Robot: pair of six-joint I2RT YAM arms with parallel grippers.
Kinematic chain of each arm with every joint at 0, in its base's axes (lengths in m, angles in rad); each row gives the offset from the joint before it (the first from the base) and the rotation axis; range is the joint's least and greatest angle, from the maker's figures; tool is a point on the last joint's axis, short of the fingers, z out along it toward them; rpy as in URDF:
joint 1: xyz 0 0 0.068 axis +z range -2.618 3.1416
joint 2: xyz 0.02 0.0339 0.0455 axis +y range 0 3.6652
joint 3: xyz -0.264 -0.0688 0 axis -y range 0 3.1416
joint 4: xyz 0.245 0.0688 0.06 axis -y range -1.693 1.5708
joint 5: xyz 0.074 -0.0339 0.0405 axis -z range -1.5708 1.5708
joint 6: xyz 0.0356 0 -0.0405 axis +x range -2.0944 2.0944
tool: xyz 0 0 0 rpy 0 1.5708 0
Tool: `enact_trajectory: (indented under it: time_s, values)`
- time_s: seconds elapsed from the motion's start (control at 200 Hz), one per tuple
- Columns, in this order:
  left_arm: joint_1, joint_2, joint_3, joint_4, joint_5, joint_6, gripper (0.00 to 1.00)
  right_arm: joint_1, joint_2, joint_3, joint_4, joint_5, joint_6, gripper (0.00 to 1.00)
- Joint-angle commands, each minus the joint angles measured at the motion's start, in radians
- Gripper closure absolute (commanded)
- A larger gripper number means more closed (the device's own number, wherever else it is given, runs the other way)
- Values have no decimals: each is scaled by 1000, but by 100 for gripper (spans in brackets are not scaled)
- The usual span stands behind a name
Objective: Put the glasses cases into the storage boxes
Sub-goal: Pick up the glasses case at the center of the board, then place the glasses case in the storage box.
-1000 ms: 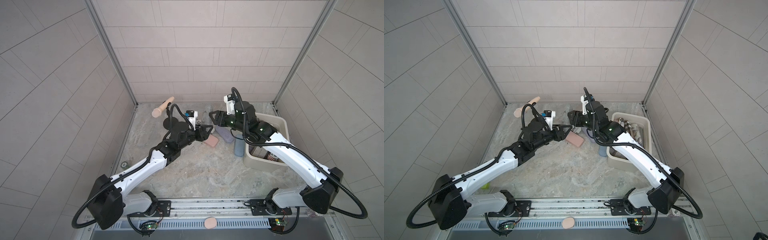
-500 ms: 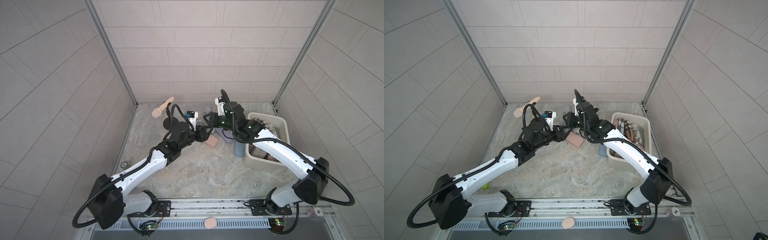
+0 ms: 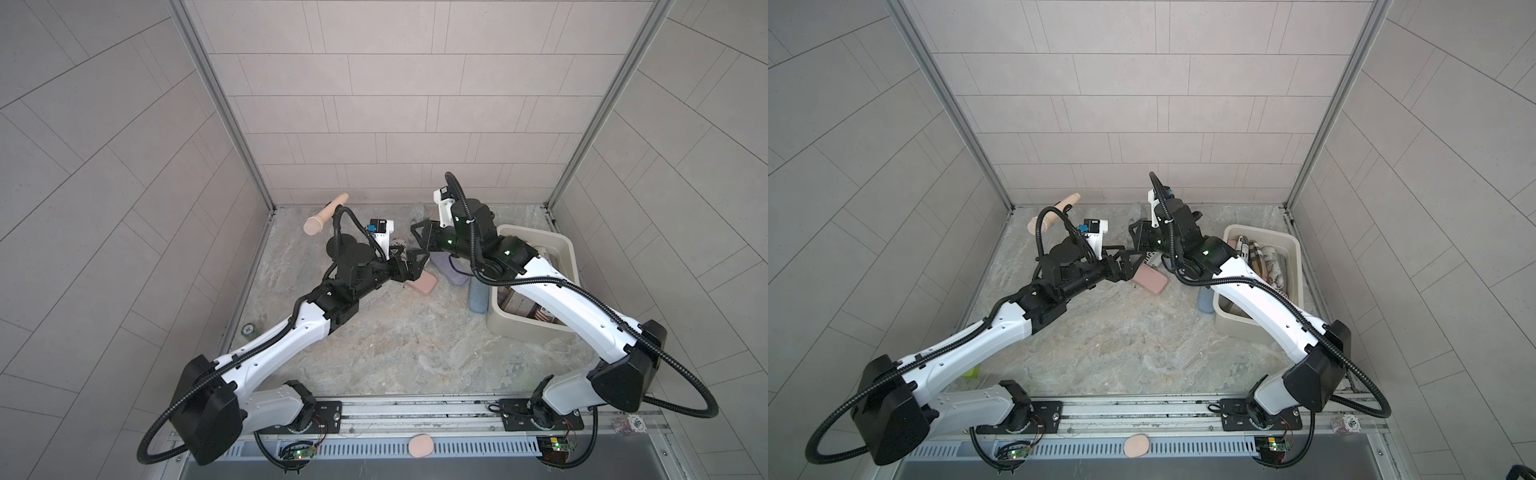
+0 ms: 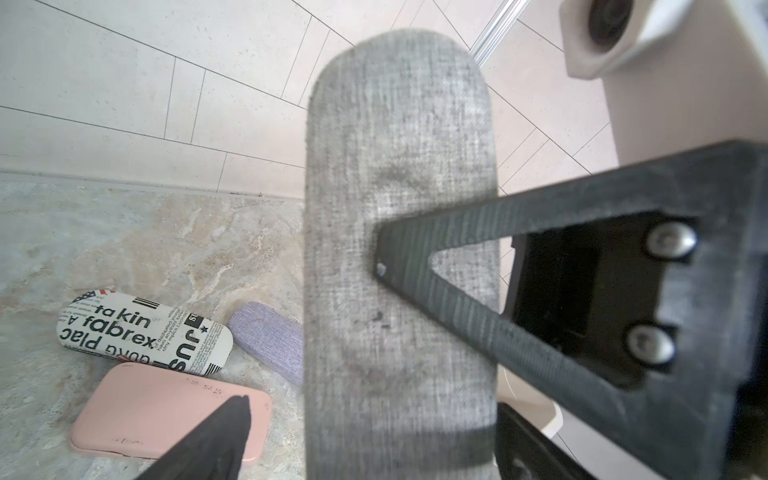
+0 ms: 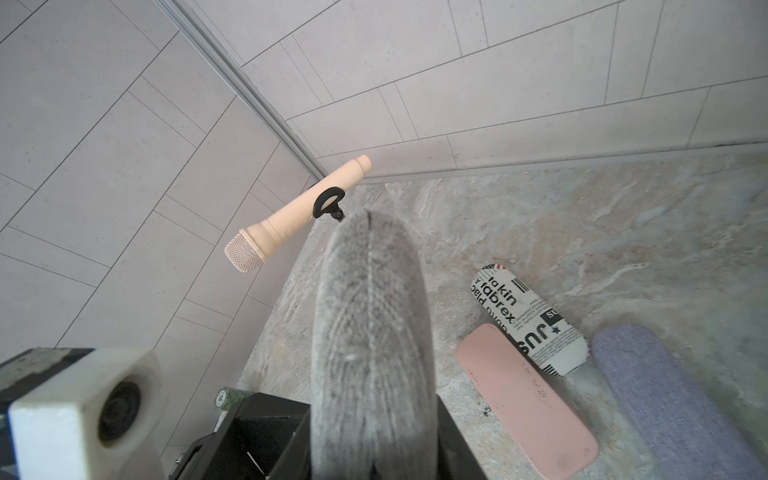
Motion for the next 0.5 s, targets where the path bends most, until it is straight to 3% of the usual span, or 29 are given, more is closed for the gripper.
enact_trajectory:
  time_s: [0.0, 0.105, 0.265, 0.41, 0.495]
  values:
    - [1, -26, 1, 19, -39, 15, 3, -14, -69, 7, -4, 72, -50, 79]
    - [1, -48, -11, 0, -117, 15, 3, -56, -112, 5, -56, 85, -78, 80]
    - [2, -82, -14, -102, -360, -3, 3, -147, -227, -57, -142, 107, -124, 80]
    - [2, -92, 4, -214, -565, -36, 3, -281, -363, -129, -243, 106, -161, 80]
    - [3, -75, 40, -296, -629, -49, 3, -376, -428, -158, -347, 141, -202, 80]
